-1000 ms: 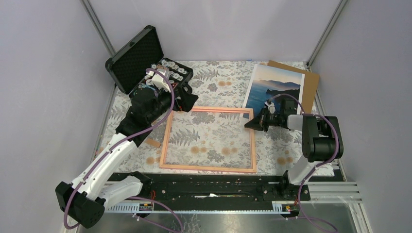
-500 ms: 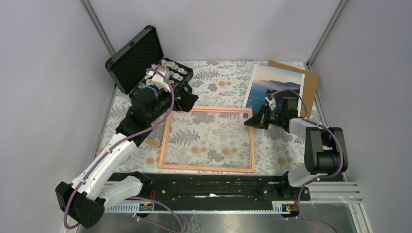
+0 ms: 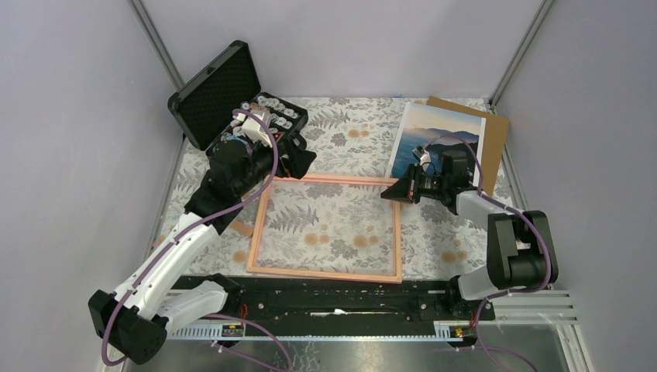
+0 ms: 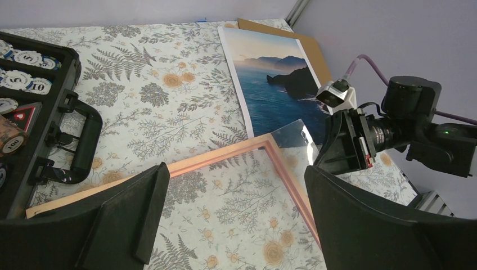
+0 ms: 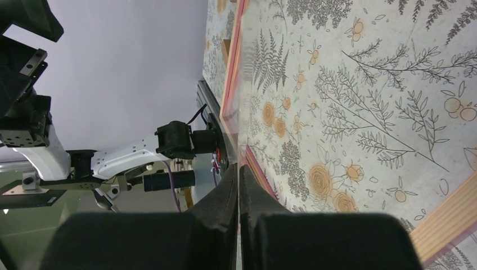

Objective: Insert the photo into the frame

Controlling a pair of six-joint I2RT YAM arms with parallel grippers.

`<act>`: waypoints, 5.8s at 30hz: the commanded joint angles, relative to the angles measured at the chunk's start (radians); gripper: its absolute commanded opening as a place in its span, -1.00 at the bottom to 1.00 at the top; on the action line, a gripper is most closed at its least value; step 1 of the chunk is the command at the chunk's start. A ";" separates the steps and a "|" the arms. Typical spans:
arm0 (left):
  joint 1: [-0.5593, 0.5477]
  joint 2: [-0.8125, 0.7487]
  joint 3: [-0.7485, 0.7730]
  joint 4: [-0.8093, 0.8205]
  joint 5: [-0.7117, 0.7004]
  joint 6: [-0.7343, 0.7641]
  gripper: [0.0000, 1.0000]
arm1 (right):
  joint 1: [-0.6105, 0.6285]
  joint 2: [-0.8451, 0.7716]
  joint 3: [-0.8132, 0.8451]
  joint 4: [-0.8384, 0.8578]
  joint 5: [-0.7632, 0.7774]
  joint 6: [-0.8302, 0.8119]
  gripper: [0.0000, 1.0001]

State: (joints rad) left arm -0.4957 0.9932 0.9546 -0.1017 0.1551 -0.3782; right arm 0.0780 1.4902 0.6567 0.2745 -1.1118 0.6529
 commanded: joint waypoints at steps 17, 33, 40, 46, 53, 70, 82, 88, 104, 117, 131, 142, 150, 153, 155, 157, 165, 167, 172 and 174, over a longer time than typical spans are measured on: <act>0.003 0.001 0.004 0.061 0.007 -0.002 0.97 | 0.095 0.015 -0.033 0.032 0.342 0.199 -0.21; 0.004 -0.004 0.005 0.060 0.006 0.001 0.98 | 0.088 -0.055 -0.057 0.125 0.225 0.094 -1.00; 0.003 0.001 0.004 0.060 0.005 0.001 0.97 | 0.083 -0.084 -0.066 0.186 0.218 0.115 -1.00; 0.003 -0.002 0.004 0.060 0.001 0.002 0.97 | 0.082 -0.144 -0.112 0.283 0.214 0.160 -1.00; 0.003 -0.002 0.004 0.061 0.005 0.002 0.97 | 0.082 -0.222 -0.143 0.300 0.231 0.184 -1.00; 0.003 0.000 0.004 0.060 0.005 0.001 0.98 | 0.082 -0.143 -0.148 0.391 0.228 0.235 -1.00; 0.003 0.002 0.004 0.060 0.004 0.002 0.97 | 0.082 -0.088 -0.134 0.414 0.236 0.239 -1.00; 0.003 0.004 0.004 0.060 0.004 0.002 0.98 | 0.083 -0.069 -0.132 0.448 0.228 0.254 -1.00; 0.003 0.008 0.004 0.061 0.006 0.001 0.97 | 0.082 0.018 -0.092 0.482 0.228 0.250 -1.00; 0.003 0.013 0.003 0.060 0.006 0.001 0.98 | 0.082 0.044 -0.030 0.457 0.195 0.202 -1.00; 0.003 0.016 0.004 0.062 0.006 -0.001 0.98 | 0.082 0.005 -0.163 0.662 0.251 0.296 -1.00; 0.003 0.018 0.003 0.062 0.009 -0.003 0.97 | 0.092 0.088 -0.179 0.816 0.226 0.382 -1.00; 0.003 0.021 0.003 0.062 0.009 -0.004 0.97 | 0.110 0.136 -0.195 0.836 0.240 0.403 -0.78; 0.003 0.021 0.003 0.061 0.009 -0.002 0.97 | 0.110 0.116 -0.184 0.673 0.270 0.339 -0.27; 0.003 0.024 0.003 0.062 0.008 -0.002 0.97 | 0.111 0.091 -0.172 0.514 0.289 0.294 -0.12; 0.003 0.025 0.004 0.062 0.011 -0.004 0.97 | 0.112 0.064 -0.143 0.346 0.314 0.234 -0.02; 0.003 0.030 0.004 0.062 0.018 -0.007 0.98 | 0.118 0.018 -0.098 0.107 0.379 0.149 -0.08; 0.004 0.031 0.004 0.062 0.017 -0.008 0.97 | 0.122 0.038 -0.109 0.157 0.366 0.177 -0.16; 0.004 0.033 0.003 0.062 0.011 -0.005 0.97 | 0.137 0.034 -0.114 0.155 0.397 0.189 0.08; 0.004 0.036 0.003 0.063 0.011 -0.005 0.97 | 0.139 0.009 -0.085 0.040 0.444 0.144 0.20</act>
State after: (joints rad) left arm -0.4957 1.0260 0.9546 -0.1017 0.1547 -0.3782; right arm 0.1982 1.5368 0.5297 0.4412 -0.7372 0.8505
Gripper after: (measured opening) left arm 0.987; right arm 0.551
